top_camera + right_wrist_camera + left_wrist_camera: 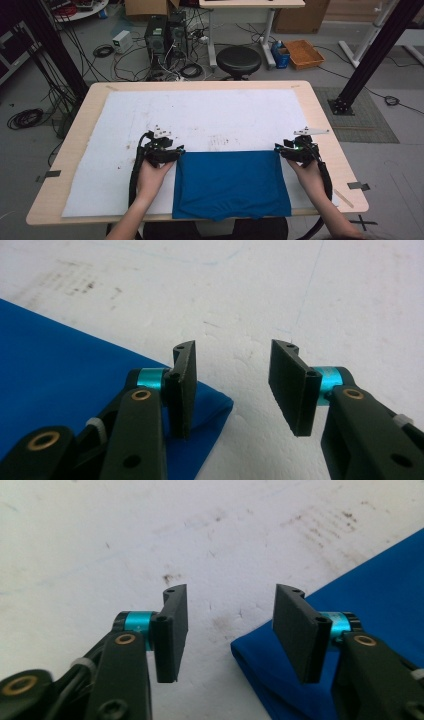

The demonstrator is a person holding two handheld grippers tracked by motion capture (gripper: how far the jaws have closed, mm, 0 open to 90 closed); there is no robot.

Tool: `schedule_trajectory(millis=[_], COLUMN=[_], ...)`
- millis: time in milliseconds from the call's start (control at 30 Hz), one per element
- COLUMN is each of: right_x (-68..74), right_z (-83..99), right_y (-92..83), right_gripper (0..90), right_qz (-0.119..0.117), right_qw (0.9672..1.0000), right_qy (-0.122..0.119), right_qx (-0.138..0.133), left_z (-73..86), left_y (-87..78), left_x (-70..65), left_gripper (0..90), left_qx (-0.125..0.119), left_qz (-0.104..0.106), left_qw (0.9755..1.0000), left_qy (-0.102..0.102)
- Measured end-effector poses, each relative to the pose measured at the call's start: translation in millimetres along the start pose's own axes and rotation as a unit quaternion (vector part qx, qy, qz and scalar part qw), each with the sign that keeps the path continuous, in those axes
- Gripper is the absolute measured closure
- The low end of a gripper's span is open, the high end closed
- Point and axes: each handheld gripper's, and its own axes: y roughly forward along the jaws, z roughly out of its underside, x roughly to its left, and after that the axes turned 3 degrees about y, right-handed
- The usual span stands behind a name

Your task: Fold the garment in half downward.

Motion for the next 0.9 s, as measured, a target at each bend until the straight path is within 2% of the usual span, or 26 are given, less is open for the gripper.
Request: schedule_trajectory(millis=[100, 167, 300, 367, 467, 500, 567, 733, 900], right_x=[0.4, 0.4, 3.7, 4.8, 3.5, 3.4, 3.8, 1.0, -3.0], right_z=[0.7, 2.5, 7.2, 9.7, 10.9, 11.0, 11.3, 8.8, -5.3], right_y=[6.2, 10.2, 14.1, 15.2, 13.9, 13.5, 13.2, 12.5, 14.0], right_gripper=[56.6, 61.8, 70.0, 73.5, 83.5, 85.2, 86.5, 87.1, 87.2], right_qz=[0.000, -0.003, -0.012, -0.015, -0.023, -0.026, -0.025, -0.033, -0.034], right_qw=[0.9999, 0.9998, 0.9991, 0.9987, 0.9986, 0.9985, 0.9985, 0.9984, 0.9984], right_qy=[0.002, -0.004, -0.017, -0.022, -0.024, -0.023, -0.028, -0.034, -0.043], right_qx=[0.011, 0.020, 0.038, 0.043, 0.042, 0.043, 0.041, 0.030, 0.014], left_z=[2.4, 3.6, 7.9, 10.1, 11.1, 11.5, 11.4, 8.6, -2.2], left_y=[4.4, 5.4, 9.9, 10.4, 9.7, 9.7, 9.4, 9.7, 12.5], left_x=[-1.0, -1.0, -2.4, -6.1, -8.5, -9.1, -11.4, -8.2, 0.4], left_gripper=[54.8, 56.4, 61.3, 63.4, 71.7, 76.3, 84.7, 86.7, 86.8], left_qx=[0.014, 0.029, 0.040, 0.032, 0.030, 0.029, 0.029, 0.031, 0.016], left_qz=[0.001, 0.000, 0.007, -0.005, 0.006, 0.013, 0.013, 0.015, 0.011], left_qw=[0.9999, 0.9996, 0.9991, 0.9994, 0.9993, 0.9993, 0.9990, 0.9987, 0.9987], left_qy=[0.002, 0.004, 0.005, 0.014, 0.020, 0.022, 0.030, 0.039, 0.046])
